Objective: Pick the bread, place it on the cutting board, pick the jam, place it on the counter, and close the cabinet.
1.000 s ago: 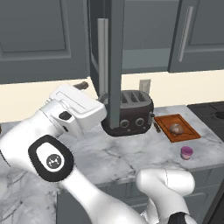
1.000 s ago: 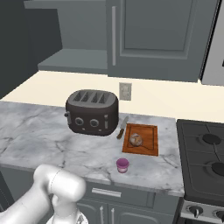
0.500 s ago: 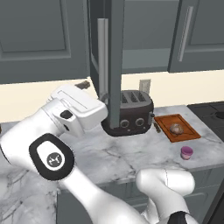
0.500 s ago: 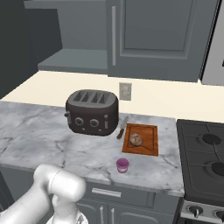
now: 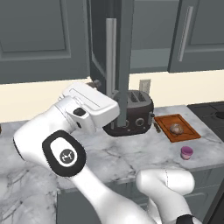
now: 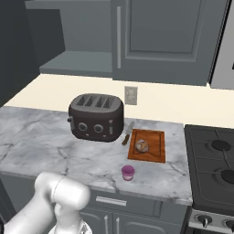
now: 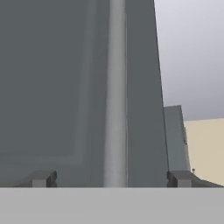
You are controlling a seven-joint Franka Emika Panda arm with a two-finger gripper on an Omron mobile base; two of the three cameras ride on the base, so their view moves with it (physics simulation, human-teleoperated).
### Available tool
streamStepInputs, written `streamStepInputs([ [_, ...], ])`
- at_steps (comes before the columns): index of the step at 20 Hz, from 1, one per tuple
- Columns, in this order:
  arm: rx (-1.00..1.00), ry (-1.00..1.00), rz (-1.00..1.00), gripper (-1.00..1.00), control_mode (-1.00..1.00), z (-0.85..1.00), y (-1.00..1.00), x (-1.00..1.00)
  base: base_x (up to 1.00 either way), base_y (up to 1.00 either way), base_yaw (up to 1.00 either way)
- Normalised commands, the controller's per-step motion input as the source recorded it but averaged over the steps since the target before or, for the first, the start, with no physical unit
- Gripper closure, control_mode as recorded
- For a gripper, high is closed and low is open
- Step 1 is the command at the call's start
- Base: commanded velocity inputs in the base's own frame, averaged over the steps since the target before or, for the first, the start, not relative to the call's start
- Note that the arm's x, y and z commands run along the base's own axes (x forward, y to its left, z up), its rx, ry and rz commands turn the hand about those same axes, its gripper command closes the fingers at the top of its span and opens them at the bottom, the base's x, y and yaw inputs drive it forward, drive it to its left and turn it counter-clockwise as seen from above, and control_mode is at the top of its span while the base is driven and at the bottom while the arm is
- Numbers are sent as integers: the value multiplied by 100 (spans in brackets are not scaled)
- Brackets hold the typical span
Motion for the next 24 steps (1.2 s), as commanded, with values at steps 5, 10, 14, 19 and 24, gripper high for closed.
streamStepInputs([
  [5, 0, 0, 0, -100, -100, 0, -39, 1, 0, 0, 0],
  [10, 0, 0, 0, -100, -100, 0, -44, 8, 0, 0, 0],
  [14, 0, 0, 0, -100, -100, -2, -44, 18, 0, 0, 0],
  [19, 0, 0, 0, -100, -100, -7, -39, 25, 0, 0, 0],
  [24, 0, 0, 0, -100, -100, -4, -39, 28, 0, 0, 0],
])
